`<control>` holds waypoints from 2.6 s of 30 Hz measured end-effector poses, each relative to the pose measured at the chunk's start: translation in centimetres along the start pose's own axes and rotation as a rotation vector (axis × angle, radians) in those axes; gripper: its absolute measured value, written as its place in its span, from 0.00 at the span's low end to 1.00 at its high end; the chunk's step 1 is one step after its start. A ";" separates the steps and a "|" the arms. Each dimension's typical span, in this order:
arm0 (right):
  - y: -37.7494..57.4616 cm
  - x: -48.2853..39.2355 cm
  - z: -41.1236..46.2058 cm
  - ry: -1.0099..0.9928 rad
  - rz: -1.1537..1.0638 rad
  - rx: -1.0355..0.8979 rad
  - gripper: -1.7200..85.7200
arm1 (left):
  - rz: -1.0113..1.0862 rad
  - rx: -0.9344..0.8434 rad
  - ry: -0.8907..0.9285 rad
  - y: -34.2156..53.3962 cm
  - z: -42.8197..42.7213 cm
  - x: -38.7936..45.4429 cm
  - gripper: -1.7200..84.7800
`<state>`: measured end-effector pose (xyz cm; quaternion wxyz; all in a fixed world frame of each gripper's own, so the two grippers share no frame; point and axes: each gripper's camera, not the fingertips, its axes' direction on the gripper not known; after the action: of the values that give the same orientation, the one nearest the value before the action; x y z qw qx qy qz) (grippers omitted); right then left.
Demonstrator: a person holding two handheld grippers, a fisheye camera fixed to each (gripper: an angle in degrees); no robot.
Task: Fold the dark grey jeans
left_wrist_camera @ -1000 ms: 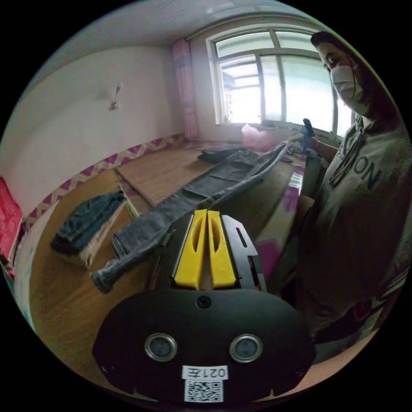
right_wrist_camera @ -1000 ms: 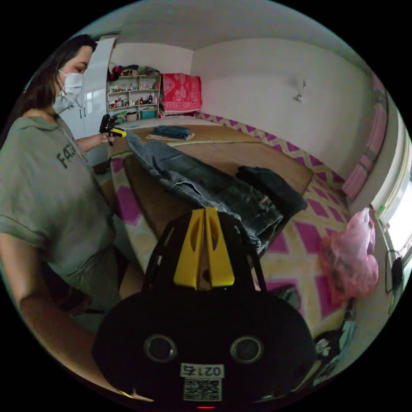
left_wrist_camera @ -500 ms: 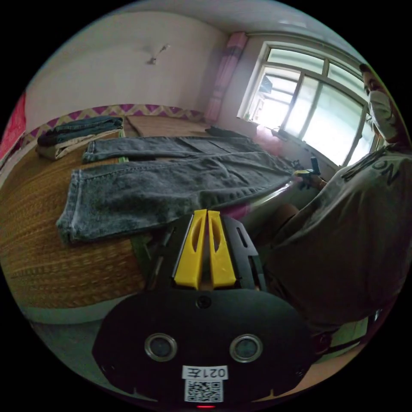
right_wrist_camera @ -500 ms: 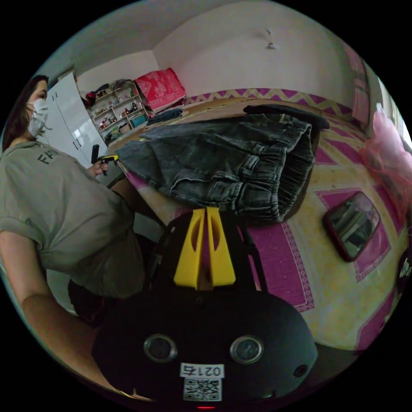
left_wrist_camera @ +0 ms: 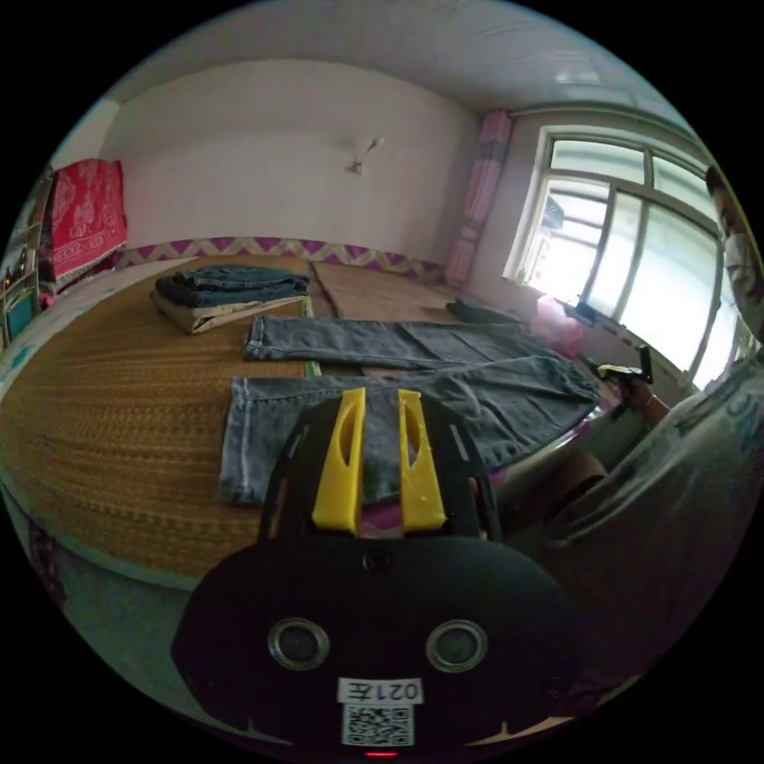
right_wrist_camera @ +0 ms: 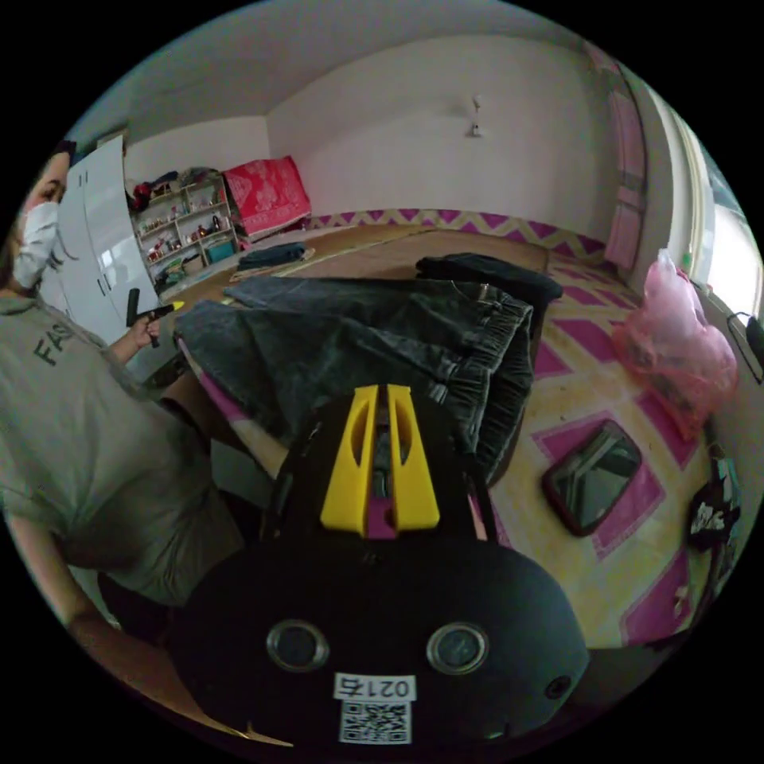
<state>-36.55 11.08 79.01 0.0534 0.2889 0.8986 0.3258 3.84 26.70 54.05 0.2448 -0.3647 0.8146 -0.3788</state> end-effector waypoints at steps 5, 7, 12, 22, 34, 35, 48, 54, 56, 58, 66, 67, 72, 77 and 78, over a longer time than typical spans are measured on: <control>-0.6 0.9 6.2 0.127 0.037 -0.313 0.01 | -0.094 -0.158 -0.079 0.1 3.6 -2.7 0.02; 0.5 0.3 5.4 0.154 0.051 -0.240 0.01 | -0.136 -0.137 -0.013 0.8 2.5 -3.6 0.02; 2.7 -5.2 6.4 0.495 -0.045 -0.182 0.01 | 0.069 -0.147 -0.191 1.6 2.2 0.7 0.06; 5.3 -3.9 2.6 0.572 0.240 -0.112 0.02 | -0.223 -0.036 -0.103 2.4 -1.3 -1.0 0.01; 18.4 2.2 -3.9 0.072 1.013 0.124 0.14 | -0.520 -0.018 -0.233 4.9 -10.4 -3.5 0.05; 18.5 2.2 -3.8 0.063 1.016 0.131 0.14 | -0.534 -0.019 -0.223 5.1 -10.4 -3.9 0.06; 19.5 3.3 -2.2 0.025 1.035 0.125 0.12 | -0.732 0.012 -0.072 5.7 -10.0 -9.2 0.11; 20.6 4.6 -1.8 -0.022 1.072 0.142 0.12 | -0.842 0.005 -0.063 5.8 -8.4 -11.5 0.10; 21.1 4.9 -1.9 -0.048 1.096 0.154 0.12 | -0.860 0.004 -0.059 5.8 -8.5 -11.8 0.10; 21.6 5.0 -2.0 -0.071 1.111 0.169 0.12 | -0.862 -0.003 -0.081 5.7 -8.6 -11.8 0.10; 21.5 4.9 0.4 -0.125 1.113 0.148 0.11 | -0.890 0.024 -0.048 4.5 -6.2 -13.6 0.09; 21.3 4.9 0.7 -0.119 1.122 0.152 0.10 | -0.895 0.024 -0.050 4.2 -5.7 -13.8 0.08; 21.4 4.5 0.6 -0.139 1.126 0.212 0.04 | -0.881 0.021 -0.060 3.9 -4.7 -13.6 0.02; 19.3 4.8 0.0 -0.239 1.079 0.273 0.02 | -0.680 0.033 -0.060 -0.3 -4.7 -12.4 0.01; 18.2 5.1 0.1 -0.267 1.067 0.282 0.02 | -0.624 0.026 -0.065 -2.0 -4.6 -12.1 0.01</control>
<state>-31.96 25.28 90.64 -0.0444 0.7460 0.6485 0.1450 9.02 37.22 59.84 0.1475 -0.6057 0.6502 -0.4343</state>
